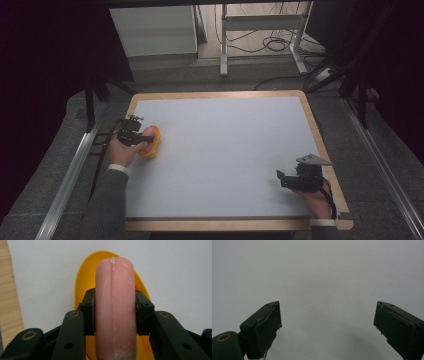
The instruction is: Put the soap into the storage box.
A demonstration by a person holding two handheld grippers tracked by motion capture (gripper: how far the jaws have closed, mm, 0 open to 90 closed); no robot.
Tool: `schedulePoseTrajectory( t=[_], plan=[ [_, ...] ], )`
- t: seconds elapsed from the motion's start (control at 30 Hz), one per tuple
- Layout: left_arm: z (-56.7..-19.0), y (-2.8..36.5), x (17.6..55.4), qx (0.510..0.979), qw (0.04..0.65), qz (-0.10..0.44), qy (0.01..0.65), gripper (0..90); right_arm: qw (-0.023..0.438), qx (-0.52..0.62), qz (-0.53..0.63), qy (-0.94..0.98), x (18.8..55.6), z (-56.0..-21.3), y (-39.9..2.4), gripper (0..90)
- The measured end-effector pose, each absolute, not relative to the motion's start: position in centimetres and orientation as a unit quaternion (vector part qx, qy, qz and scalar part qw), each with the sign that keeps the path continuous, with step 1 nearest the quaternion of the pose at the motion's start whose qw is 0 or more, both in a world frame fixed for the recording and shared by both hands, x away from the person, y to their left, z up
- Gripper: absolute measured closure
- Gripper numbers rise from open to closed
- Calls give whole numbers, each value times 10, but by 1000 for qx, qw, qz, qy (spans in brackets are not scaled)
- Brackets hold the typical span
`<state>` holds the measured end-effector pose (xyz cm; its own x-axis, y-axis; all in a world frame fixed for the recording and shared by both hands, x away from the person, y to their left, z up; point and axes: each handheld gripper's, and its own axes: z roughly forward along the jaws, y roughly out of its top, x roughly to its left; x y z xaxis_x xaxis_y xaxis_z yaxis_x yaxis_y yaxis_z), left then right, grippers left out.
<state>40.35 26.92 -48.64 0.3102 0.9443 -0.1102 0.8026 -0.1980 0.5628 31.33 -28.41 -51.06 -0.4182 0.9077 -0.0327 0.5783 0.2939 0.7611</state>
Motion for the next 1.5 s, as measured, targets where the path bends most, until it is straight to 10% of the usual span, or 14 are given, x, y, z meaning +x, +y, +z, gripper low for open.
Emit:
schedulePoseTrajectory(
  t=[0.47, 1.5],
  plan=[
    [-464, 273, 385, 746, 317, 173, 559, 276, 239, 483, 344, 769, 313, -511, -284, 72],
    [-501, 250, 304, 766, 389, 141, 492, 248, 243, 481, 344, 769, 313, -511, -281, 73]
  ],
)
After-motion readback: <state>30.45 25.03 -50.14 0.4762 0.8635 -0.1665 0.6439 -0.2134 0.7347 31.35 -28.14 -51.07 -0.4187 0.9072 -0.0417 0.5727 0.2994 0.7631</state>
